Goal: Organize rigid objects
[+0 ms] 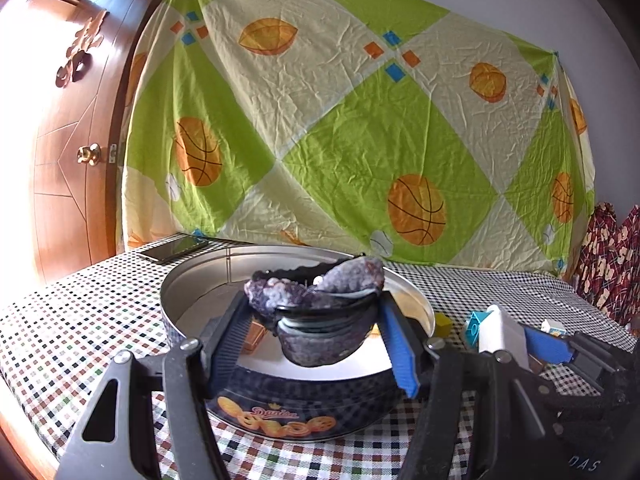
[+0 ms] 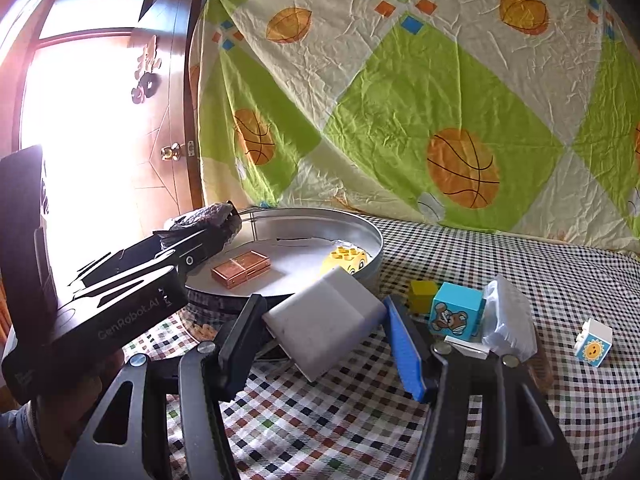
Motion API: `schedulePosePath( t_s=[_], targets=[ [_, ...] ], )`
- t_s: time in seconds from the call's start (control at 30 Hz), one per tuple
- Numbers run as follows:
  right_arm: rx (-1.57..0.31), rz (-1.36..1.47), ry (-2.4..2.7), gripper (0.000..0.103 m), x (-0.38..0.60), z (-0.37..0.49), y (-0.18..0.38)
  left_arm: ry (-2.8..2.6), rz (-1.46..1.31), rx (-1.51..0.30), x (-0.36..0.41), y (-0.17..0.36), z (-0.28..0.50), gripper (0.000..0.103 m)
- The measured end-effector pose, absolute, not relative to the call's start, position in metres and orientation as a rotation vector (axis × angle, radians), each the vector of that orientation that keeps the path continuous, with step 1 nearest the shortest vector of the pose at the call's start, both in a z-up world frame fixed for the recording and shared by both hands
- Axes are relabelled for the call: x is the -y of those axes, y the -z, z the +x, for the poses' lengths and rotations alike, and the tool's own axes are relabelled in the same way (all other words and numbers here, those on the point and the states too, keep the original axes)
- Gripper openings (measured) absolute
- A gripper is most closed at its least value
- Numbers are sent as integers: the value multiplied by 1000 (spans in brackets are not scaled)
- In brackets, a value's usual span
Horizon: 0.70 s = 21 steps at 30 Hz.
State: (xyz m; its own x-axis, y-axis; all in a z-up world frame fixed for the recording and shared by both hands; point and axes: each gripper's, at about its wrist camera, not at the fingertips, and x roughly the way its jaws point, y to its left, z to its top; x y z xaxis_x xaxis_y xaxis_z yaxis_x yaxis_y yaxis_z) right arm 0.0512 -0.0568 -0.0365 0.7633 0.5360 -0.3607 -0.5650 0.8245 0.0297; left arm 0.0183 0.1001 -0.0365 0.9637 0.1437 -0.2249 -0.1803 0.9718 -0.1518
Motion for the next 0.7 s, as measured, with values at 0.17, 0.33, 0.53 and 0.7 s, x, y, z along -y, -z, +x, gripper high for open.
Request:
schedulePosePath(
  t_s=[0.17, 0.33, 0.53, 0.7],
  targets=[
    [-376, -104, -610, 62, 52, 52, 35, -166, -168, -211, -106, 31, 18, 63],
    [-380, -84, -625, 62, 52, 61, 23, -159, -168, -223, -114, 24, 22, 63],
    [-417, -51, -661, 62, 44, 90, 2, -144, -200, -305, -135, 18, 43, 63],
    [-482, -105, -666, 62, 16, 130, -3, -146, -222, -418, -158, 18, 75, 63]
  ],
)
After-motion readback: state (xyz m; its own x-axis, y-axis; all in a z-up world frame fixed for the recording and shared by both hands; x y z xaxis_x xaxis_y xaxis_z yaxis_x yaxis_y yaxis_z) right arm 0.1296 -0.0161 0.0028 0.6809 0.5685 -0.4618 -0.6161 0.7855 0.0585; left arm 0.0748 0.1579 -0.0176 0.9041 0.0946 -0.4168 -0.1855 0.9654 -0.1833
